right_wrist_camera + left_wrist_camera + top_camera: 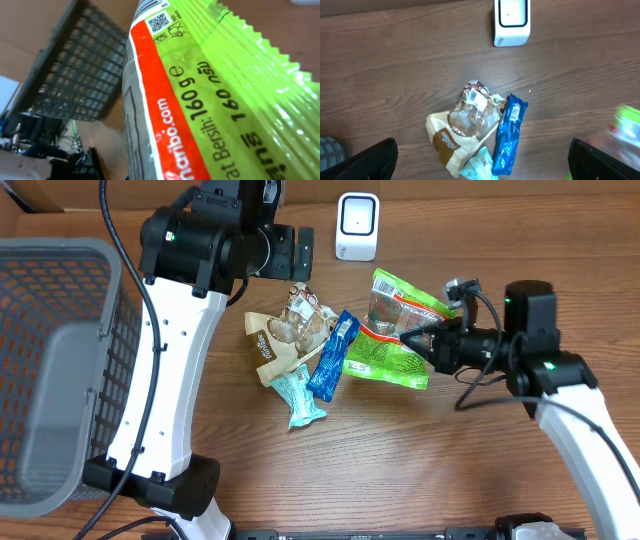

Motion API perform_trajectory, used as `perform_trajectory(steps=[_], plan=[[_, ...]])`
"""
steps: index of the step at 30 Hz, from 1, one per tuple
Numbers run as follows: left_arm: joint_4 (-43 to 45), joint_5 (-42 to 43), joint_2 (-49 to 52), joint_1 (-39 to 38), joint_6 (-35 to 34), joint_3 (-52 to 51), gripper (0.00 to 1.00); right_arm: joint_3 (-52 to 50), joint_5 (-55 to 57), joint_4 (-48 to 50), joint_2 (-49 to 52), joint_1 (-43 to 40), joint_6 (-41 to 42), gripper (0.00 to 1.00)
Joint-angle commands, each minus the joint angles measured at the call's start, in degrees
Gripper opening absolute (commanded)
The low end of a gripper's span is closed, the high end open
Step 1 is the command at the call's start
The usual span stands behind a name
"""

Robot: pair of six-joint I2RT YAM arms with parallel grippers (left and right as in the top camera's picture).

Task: Scan the item barcode
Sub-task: 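Grasp the green Haribo bag with right gripper and pull it right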

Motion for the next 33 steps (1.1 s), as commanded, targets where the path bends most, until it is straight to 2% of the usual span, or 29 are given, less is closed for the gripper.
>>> perform_trajectory(steps=[1, 5, 12, 22, 33], plan=[[1.29, -2.08, 0.5, 1.42, -0.61, -0.48, 1.0, 1.79, -4.63, -0.04, -6.99, 0.15, -1.11, 0.04], [2.58, -2.01, 0.5, 3.56, -0.61, -0.48, 1.0, 1.79, -4.66, -2.69, -10.73, 0.22, -1.16, 0.04], [2.69, -2.01, 0.5, 6.34, -0.61, -0.48, 1.0, 1.79, -6.58, -10.08, -12.24, 1.09, -10.05, 0.04], [2.62, -2.03, 0.5, 6.67, -0.55, -0.48, 1.0, 1.79, 15.78, -12.81, -12.17, 13.11, -11.13, 0.04], [2.62, -1.99, 0.5, 6.67, -0.55, -0.48, 1.0, 1.79, 23.47, -9.84, -11.78, 14.58, -12.39, 0.04]])
